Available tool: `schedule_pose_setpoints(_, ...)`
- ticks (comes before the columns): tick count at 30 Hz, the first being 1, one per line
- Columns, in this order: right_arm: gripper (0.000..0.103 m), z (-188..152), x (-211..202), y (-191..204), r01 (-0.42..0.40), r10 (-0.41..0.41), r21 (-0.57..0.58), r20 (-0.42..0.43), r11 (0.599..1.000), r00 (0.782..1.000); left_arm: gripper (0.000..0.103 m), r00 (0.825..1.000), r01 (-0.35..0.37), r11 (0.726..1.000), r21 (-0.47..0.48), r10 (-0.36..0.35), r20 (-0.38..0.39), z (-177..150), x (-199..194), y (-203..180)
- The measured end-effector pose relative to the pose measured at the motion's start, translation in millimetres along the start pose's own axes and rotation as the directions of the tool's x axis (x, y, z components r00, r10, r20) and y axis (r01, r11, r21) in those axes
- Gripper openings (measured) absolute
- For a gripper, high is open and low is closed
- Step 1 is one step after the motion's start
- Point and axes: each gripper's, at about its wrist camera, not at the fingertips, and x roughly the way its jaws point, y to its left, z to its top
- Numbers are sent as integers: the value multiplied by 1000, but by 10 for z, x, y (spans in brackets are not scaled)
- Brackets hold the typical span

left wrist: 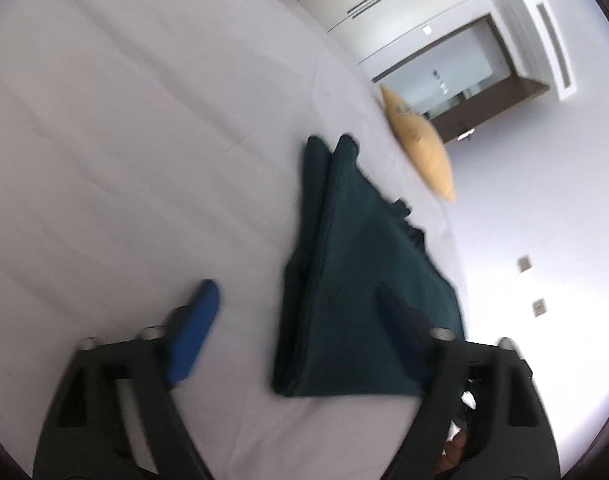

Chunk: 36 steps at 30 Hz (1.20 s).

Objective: Fold small clothes

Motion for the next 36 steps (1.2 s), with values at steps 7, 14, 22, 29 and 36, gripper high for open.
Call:
schedule_pose_setpoints(7, 59, 144, -361, 97, -132, 130, 11, 67, 991, 989, 84, 976, 37, 999, 31, -30, -216, 326, 533, -120)
schedule_pose_setpoints(14, 58, 91, -400, 219, -196, 196, -4, 23, 981, 980, 82, 943, 77, 996, 35, -61, -328, 491, 747, -108)
schedule_pose_setpoints(22, 58, 219, -110, 488, -219, 218, -35, -28, 975, 976, 80, 904, 152, 988, 7, -137, -404, 477, 834, -136)
schedule_pose_setpoints(29, 58, 318, 86, 590, -219, 217, -25, -63, 975, 974, 33, 884, 182, 980, -85, -201, -422, 468, 936, 35)
schedule_pose_setpoints(36, 58, 364, 333, 674, -204, 199, -32, -113, 978, 973, 33, 873, 212, 972, -107, -237, -427, 334, 927, 23)
